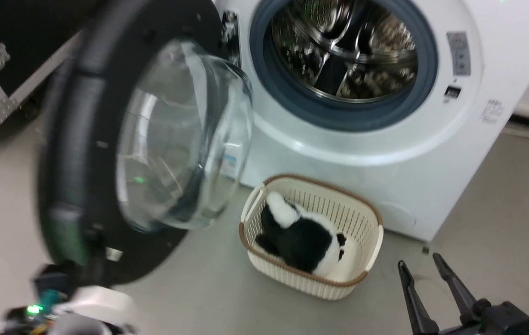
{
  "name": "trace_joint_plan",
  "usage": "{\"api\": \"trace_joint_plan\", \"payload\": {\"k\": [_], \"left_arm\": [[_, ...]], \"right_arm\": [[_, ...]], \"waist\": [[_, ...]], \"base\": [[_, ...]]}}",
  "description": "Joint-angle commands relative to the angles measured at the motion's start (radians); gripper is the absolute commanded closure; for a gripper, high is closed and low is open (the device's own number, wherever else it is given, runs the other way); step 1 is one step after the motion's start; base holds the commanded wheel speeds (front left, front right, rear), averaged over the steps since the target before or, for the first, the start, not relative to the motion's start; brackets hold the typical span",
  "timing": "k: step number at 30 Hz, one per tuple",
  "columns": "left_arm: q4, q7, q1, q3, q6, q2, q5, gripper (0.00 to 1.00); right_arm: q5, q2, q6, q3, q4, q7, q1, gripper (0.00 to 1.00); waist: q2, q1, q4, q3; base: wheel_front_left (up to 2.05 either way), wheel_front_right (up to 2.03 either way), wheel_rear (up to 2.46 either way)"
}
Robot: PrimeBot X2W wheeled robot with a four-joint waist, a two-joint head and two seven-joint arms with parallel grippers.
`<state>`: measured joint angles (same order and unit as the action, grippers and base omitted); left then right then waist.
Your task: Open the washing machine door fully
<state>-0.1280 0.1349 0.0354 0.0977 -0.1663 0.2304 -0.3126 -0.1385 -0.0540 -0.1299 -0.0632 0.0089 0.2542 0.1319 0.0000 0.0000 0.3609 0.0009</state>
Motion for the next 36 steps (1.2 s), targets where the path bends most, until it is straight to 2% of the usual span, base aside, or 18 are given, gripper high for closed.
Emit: {"api": "trace_joint_plan", "payload": {"k": [1, 10, 18, 29, 36], "left_arm": [[0.005, 0.000, 0.034, -0.029, -0.007, 0.024, -0.011, 1.00], [-0.076, -0.017, 0.162, -0.174, 0.027, 0.164, -0.092, 1.00], [-0.293, -0.027, 0.325, -0.267, 0.080, 0.271, -0.176, 1.00], [-0.548, 0.042, 0.459, -0.276, 0.139, 0.332, -0.196, 1.00], [-0.562, 0.109, 0.444, -0.248, 0.155, 0.323, -0.155, 1.00]], "right_arm": [[0.011, 0.004, -0.001, 0.001, -0.010, -0.006, -0.029, 0.00], [0.069, -0.005, -0.001, 0.012, -0.073, -0.056, -0.075, 0.00], [0.079, -0.036, -0.001, 0.025, -0.116, -0.086, -0.101, 0.00], [0.077, -0.043, -0.001, 0.034, -0.127, -0.092, -0.121, 0.00], [0.074, -0.031, -0.001, 0.049, -0.101, -0.063, -0.119, 0.00]], "waist": [[0.0000, 0.0000, 0.008, 0.046], [0.0000, 0.0000, -0.018, 0.202], [0.0000, 0.0000, -0.041, 0.291], [0.0000, 0.0000, -0.065, 0.308], [0.0000, 0.0000, -0.083, 0.237]], "base": [[0.00, 0.00, 0.00], [0.00, 0.00, 0.00], [0.00, 0.00, 0.00], [0.00, 0.00, 0.00], [0.00, 0.00, 0.00]]}}
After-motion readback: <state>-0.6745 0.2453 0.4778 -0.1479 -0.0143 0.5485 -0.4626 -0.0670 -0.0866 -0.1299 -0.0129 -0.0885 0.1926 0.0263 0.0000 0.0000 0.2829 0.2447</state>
